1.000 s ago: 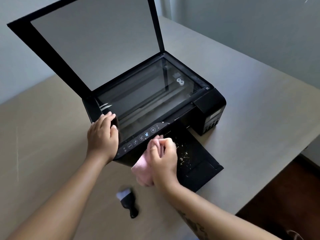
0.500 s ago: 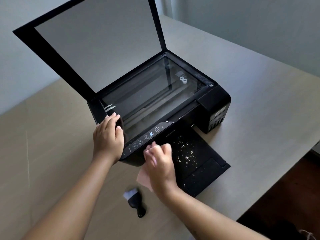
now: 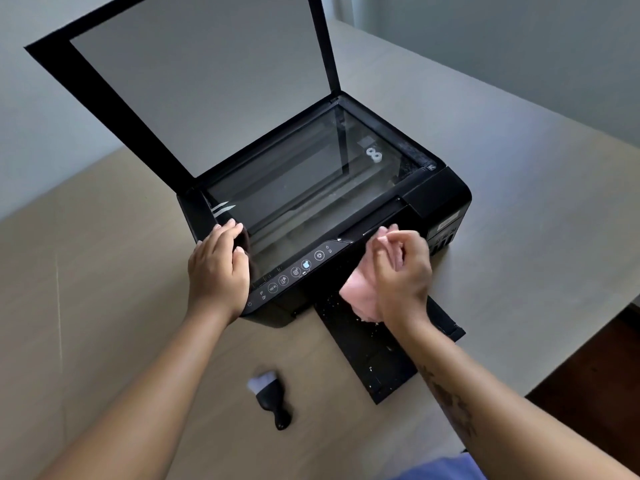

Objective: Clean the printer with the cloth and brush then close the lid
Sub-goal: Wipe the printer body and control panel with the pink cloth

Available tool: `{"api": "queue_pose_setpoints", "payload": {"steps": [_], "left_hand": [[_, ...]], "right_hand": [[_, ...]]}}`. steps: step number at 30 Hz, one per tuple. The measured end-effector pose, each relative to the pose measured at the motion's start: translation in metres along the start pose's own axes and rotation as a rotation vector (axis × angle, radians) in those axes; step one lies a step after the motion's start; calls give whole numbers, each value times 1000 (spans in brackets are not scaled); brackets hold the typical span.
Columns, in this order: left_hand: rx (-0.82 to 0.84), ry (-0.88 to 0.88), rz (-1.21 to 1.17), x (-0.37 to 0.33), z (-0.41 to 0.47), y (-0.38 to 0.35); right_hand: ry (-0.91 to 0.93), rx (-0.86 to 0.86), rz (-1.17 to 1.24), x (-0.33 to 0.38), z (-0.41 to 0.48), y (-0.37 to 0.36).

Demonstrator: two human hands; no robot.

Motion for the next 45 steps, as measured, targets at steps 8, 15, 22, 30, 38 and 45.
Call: {"api": "queue_pose_setpoints", "payload": {"steps": [8,15,22,30,38,45], "left_hand": [[-11,-6,-6,-2,0,1],[4,-7,1,0,1,0],[-10,-21,-5,2,1,0],[-20,-14,-4,1,1,-1],[-20,-25,5,2,2,-1],[-9,-11,5,1,1,0]], "right_hand": [[-282,9,150,-7,-75,-50],[398,607,-269,-10,-118,-75],[318,358,-230,9,-29,-18],[-610,-310,311,-16,-16,-20],[-632,195,221,2,-128,-78],[-729,65,289,-35,-90,-78]]}}
Point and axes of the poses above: each hand's wrist, its own z-axis towards the middle knuckle, its own y-axis out of the back of the hand, x = y × z, the point moved 4 cm from there along z, towards the middle knuckle, and after that the axes turned 12 degrees about z, right-handed, at the moved point
